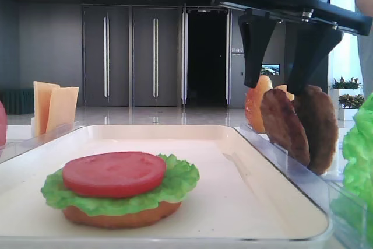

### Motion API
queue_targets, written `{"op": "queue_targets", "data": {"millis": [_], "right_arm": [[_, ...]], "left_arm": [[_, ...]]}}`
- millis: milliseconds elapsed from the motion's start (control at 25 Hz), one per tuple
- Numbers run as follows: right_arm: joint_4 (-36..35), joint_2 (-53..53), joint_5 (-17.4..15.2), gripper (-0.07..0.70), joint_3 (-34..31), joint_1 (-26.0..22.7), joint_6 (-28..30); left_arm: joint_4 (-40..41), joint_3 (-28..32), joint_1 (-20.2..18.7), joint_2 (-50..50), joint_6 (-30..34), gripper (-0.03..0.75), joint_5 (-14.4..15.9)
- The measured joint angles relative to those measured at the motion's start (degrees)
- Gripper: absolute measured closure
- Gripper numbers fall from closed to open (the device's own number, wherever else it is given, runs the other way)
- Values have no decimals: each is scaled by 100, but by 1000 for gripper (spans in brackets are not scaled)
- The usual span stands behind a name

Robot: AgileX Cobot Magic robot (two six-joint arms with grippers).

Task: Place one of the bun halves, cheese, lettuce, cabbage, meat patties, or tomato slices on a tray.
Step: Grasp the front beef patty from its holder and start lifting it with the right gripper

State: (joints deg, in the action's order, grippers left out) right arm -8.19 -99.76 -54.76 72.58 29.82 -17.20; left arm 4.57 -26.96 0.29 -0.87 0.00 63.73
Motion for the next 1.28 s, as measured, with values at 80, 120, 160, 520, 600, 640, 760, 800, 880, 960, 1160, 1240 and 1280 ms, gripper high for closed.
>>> {"op": "queue_targets", "data": {"millis": [80,120,160,520,600,640,760,800,880,960,1160,1240,1280], "right_arm": [[4,0,7,234,0,4,0],[17,0,7,234,0,4,0],[40,0,7,234,0,4,0],[145,-186,6,234,0,4,2],[150,-240,13,234,0,4,2],[170,-268,19,234,0,4,2],[268,-337,23,234,0,4,2],[268,-354,30,234,0,4,2],[273,-384,43,234,0,12,2],[273,-391,66,234,1,12,2],[281,-395,83,290,1,12,2],[286,-401,88,348,1,12,2],[292,-405,88,384,1,12,2]], "left_arm": [[0,0,0,0,0,450,0],[0,0,0,0,0,450,0],[0,0,0,0,0,451,0],[0,0,0,0,0,450,0],[0,0,0,0,0,450,0],[0,0,0,0,0,450,0],[0,0,0,0,0,450,0],[0,0,0,0,0,450,0],[0,0,0,0,0,450,0],[0,0,0,0,0,450,0],[0,0,0,0,0,451,0],[0,0,0,0,0,451,0],[0,0,0,0,0,451,0]]}}
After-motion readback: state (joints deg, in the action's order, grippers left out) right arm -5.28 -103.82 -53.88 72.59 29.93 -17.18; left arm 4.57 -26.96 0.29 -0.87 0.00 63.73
